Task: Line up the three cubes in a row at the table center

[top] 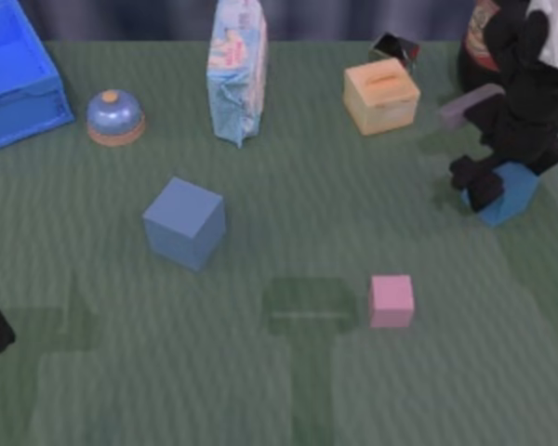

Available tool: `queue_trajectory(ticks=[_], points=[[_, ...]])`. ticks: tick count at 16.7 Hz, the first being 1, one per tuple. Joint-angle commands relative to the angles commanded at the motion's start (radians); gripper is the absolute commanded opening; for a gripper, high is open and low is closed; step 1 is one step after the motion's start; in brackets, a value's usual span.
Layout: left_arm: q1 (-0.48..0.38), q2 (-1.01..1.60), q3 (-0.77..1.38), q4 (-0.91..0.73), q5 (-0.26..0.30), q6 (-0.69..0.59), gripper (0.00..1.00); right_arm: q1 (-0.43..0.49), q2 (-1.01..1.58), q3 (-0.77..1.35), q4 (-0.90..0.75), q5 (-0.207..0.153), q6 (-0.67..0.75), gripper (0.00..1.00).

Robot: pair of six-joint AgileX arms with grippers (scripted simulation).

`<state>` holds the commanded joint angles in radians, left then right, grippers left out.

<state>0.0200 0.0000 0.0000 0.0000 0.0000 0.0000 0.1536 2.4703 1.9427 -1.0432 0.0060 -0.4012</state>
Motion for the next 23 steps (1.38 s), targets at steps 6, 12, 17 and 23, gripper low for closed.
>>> queue_trajectory(ticks=[6, 12, 17, 23], points=[[0.000, 0.000, 0.000, 0.000, 0.000, 0.000, 1.00, -0.002, -0.019, 0.005, -0.010, -0.005, 0.004, 0.00], [0.000, 0.000, 0.000, 0.000, 0.000, 0.000, 1.00, 0.004, -0.054, 0.144, -0.193, -0.006, 0.004, 0.00], [0.000, 0.000, 0.000, 0.000, 0.000, 0.000, 1.00, 0.007, -0.070, 0.189, -0.246, -0.006, 0.003, 0.00], [0.000, 0.000, 0.000, 0.000, 0.000, 0.000, 1.00, 0.066, -0.089, 0.162, -0.236, -0.005, 0.113, 0.00]])
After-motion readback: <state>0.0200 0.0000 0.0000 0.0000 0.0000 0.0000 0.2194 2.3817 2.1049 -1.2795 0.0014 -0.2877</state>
